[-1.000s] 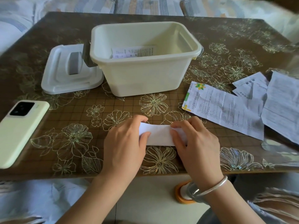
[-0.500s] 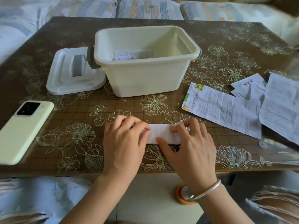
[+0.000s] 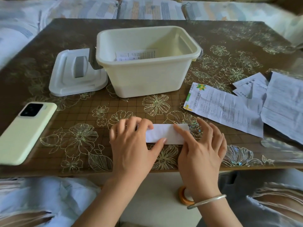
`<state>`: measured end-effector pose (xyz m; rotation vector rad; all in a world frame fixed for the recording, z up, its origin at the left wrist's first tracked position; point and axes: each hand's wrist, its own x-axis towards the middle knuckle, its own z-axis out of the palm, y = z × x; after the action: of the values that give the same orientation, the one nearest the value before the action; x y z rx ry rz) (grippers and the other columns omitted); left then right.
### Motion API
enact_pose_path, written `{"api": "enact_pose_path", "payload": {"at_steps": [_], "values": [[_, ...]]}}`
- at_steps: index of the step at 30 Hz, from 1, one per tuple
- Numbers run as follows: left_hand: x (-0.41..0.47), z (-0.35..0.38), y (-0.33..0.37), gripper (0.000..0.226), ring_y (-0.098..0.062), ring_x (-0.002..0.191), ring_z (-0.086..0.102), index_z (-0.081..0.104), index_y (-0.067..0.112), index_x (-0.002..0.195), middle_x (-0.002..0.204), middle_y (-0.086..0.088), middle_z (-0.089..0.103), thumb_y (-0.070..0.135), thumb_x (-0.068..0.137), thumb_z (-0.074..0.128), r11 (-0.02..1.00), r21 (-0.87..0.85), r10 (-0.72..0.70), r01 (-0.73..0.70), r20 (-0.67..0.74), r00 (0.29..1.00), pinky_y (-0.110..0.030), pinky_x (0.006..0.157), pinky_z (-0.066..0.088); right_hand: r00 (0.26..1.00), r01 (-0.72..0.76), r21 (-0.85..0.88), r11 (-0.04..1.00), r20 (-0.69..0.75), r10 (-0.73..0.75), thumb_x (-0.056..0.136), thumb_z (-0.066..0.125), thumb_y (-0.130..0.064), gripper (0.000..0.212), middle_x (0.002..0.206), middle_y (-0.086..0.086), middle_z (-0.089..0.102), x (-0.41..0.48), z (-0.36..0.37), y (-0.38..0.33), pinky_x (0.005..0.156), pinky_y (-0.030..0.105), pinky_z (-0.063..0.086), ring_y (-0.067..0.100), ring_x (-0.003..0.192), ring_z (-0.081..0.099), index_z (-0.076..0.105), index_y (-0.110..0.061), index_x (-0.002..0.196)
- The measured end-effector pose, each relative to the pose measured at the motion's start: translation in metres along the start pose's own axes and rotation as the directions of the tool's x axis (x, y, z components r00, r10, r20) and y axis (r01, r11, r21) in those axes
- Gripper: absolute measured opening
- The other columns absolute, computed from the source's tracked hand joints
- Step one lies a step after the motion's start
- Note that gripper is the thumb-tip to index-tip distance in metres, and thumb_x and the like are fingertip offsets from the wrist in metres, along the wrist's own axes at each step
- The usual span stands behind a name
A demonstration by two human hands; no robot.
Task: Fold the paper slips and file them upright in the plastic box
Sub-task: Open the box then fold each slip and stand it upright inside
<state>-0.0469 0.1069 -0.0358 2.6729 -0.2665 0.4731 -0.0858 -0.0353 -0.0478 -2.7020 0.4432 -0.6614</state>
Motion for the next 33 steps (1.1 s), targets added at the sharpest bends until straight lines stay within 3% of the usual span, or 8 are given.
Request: {"api": "enact_pose_path", "payload": {"at_steps": [5,11,14,16,20,23,27,33], "values": [[-0.001,0.002,0.000,0.041,-0.019,0.098,0.047,0.060,0.031,0.095,0.099,0.011,0.055,0.065,0.074,0.054,1.000,-0.016,-0.007,0.007,0.002,1.000,-0.035,0.090,0.030,0.998,-0.056,0.113,0.992,0.000,0.057,0.074,0.042,-0.009,0.055,0.136,0.006,0.050,0.008,-0.001,0.006,0.104,0.051,0.025,0.031,0.127,0.030,0.070,-0.041,0.107],[-0.002,0.005,0.000,0.043,-0.021,0.101,0.048,0.060,0.029,0.097,0.101,0.009,0.055,0.067,0.076,0.053,1.000,-0.018,-0.007,0.007,-0.002,1.000,-0.036,0.090,0.030,0.969,0.211,0.243,0.947,-0.178,-0.171,0.072,0.039,-0.002,0.043,0.104,0.001,0.060,0.024,-0.023,-0.014,0.075,0.040,0.038,0.025,0.094,0.045,0.071,-0.023,0.092],[-0.002,0.005,0.001,0.043,-0.022,0.101,0.048,0.059,0.028,0.095,0.100,0.008,0.056,0.065,0.075,0.051,0.999,-0.044,-0.024,0.024,-0.014,1.000,-0.036,0.090,0.027,0.931,0.293,0.193,0.937,-0.282,-0.233,0.072,0.041,-0.001,0.042,0.103,0.001,0.061,0.033,-0.038,-0.024,0.074,0.038,0.038,0.026,0.091,0.048,0.072,-0.021,0.091],[-0.001,0.005,0.000,0.044,-0.023,0.100,0.048,0.059,0.027,0.095,0.100,0.007,0.056,0.065,0.076,0.049,0.998,-0.058,-0.025,0.024,-0.016,1.000,-0.037,0.090,0.028,0.940,0.313,0.250,0.916,-0.216,-0.263,0.076,0.045,-0.001,0.037,0.095,-0.001,0.061,0.035,-0.034,-0.027,0.069,0.035,0.040,0.022,0.086,0.051,0.071,-0.020,0.092],[0.001,0.002,-0.001,0.039,-0.022,0.102,0.046,0.060,0.030,0.096,0.100,0.008,0.055,0.062,0.073,0.060,0.999,-0.032,-0.025,0.026,0.023,0.999,-0.038,0.090,0.029,0.955,0.234,0.279,0.931,0.112,-0.273,0.087,0.056,-0.015,0.013,0.085,-0.005,0.059,0.032,-0.002,-0.019,0.059,0.030,0.042,0.020,0.080,0.057,0.064,-0.020,0.096],[0.005,-0.003,-0.005,0.035,-0.018,0.106,0.042,0.060,0.034,0.099,0.103,0.012,0.054,0.055,0.074,0.072,0.998,-0.048,-0.029,0.033,0.092,0.995,-0.033,0.089,0.023,0.948,0.260,0.200,0.945,0.133,-0.289,0.087,0.062,-0.016,0.006,0.084,-0.003,0.056,0.033,0.008,-0.012,0.056,0.030,0.040,0.022,0.079,0.055,0.061,-0.020,0.091],[0.008,-0.012,-0.020,0.024,-0.012,0.110,0.037,0.062,0.040,0.102,0.108,0.019,0.052,0.047,0.080,0.070,0.995,-0.101,0.005,0.015,0.193,0.981,-0.027,0.089,0.014,0.937,0.272,0.191,0.943,0.171,-0.305,0.090,0.059,-0.017,0.004,0.086,-0.002,0.055,0.035,0.004,-0.012,0.056,0.032,0.042,0.022,0.081,0.053,0.060,-0.020,0.093],[0.011,-0.020,-0.042,0.022,-0.008,0.109,0.039,0.065,0.042,0.104,0.108,0.021,0.053,0.032,0.085,0.070,0.982,-0.179,0.094,-0.055,0.219,0.971,-0.031,0.091,0.024,0.931,0.283,0.199,0.938,0.178,-0.318,0.089,0.060,-0.015,0.006,0.084,-0.004,0.054,0.035,0.000,-0.011,0.054,0.030,0.041,0.020,0.079,0.052,0.062,-0.019,0.093]]}}
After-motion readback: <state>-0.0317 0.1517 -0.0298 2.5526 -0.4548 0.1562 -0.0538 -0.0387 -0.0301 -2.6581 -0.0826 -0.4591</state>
